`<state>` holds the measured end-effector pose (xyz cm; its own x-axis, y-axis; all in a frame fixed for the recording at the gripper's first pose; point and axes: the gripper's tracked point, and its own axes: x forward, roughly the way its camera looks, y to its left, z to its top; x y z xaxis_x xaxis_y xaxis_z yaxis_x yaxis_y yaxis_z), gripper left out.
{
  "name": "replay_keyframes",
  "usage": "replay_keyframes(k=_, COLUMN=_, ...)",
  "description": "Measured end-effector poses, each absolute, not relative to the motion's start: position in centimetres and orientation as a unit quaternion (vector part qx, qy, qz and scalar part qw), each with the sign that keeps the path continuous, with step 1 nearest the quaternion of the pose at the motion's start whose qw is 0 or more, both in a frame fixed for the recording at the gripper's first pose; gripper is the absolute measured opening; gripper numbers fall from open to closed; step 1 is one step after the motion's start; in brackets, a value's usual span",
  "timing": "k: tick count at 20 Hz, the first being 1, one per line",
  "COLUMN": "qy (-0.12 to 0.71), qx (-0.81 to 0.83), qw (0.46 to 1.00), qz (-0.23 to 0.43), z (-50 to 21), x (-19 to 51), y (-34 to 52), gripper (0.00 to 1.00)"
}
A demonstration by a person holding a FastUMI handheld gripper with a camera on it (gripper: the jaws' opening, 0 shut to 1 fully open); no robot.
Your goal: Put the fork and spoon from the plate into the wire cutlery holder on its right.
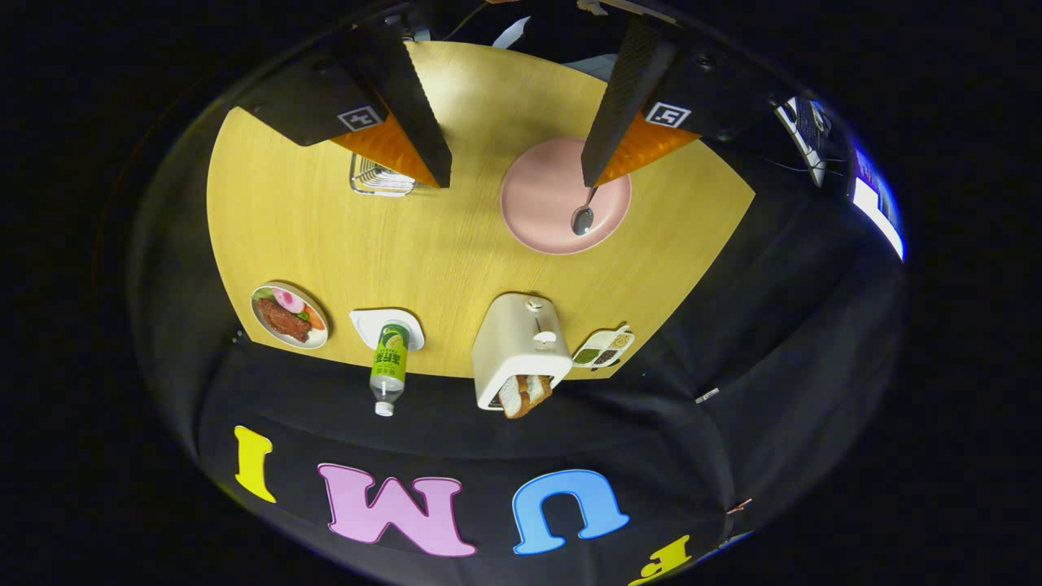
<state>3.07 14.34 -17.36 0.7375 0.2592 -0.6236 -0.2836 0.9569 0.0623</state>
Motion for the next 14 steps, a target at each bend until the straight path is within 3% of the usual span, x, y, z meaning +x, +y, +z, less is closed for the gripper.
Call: replay_keyframes(k=14, qy=0.427, qx=-0.026, qw=0.888, qz=0.171, z=-25.7, x=6.8, y=24.1, gripper=1.0)
